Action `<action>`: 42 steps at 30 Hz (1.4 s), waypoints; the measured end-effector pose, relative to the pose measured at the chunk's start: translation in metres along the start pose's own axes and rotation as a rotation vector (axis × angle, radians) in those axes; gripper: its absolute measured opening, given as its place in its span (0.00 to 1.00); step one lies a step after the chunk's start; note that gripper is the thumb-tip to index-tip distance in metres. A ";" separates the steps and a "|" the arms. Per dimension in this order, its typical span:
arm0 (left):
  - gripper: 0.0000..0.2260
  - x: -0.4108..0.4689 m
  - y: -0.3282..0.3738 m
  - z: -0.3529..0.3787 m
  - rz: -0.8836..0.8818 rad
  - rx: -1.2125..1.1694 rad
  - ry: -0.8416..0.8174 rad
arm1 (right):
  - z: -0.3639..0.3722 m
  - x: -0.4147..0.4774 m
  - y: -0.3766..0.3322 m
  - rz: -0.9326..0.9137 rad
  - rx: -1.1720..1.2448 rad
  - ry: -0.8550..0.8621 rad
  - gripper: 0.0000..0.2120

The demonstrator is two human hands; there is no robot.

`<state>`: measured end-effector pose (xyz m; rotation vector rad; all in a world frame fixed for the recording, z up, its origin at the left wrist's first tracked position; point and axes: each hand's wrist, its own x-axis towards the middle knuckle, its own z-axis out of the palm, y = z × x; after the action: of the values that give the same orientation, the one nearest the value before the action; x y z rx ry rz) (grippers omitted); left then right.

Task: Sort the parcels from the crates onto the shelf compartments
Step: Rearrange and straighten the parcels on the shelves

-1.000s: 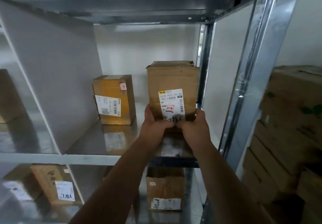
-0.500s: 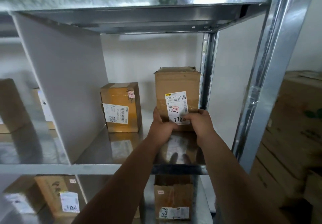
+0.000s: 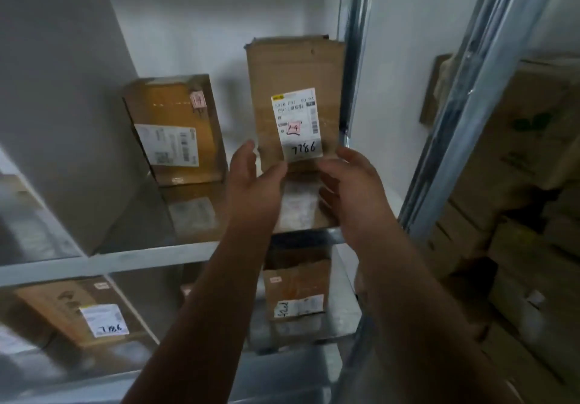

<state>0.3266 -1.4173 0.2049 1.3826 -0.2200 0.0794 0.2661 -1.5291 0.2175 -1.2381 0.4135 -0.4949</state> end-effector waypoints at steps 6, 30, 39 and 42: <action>0.12 -0.067 -0.027 -0.040 0.140 -0.251 -0.147 | -0.022 -0.049 0.036 -0.010 0.123 -0.070 0.08; 0.19 -0.161 -0.297 -0.082 -0.399 0.421 0.012 | -0.171 -0.069 0.297 0.138 -0.398 -0.119 0.24; 0.21 -0.098 -0.343 -0.104 -0.276 0.560 -0.055 | -0.130 -0.015 0.339 -0.020 -0.354 -0.051 0.32; 0.33 -0.087 -0.357 -0.103 -0.273 0.561 -0.131 | -0.128 0.000 0.353 -0.037 -0.348 -0.031 0.28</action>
<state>0.3187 -1.3771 -0.1742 1.9669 -0.1175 -0.1916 0.2426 -1.5426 -0.1567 -1.5895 0.4639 -0.4459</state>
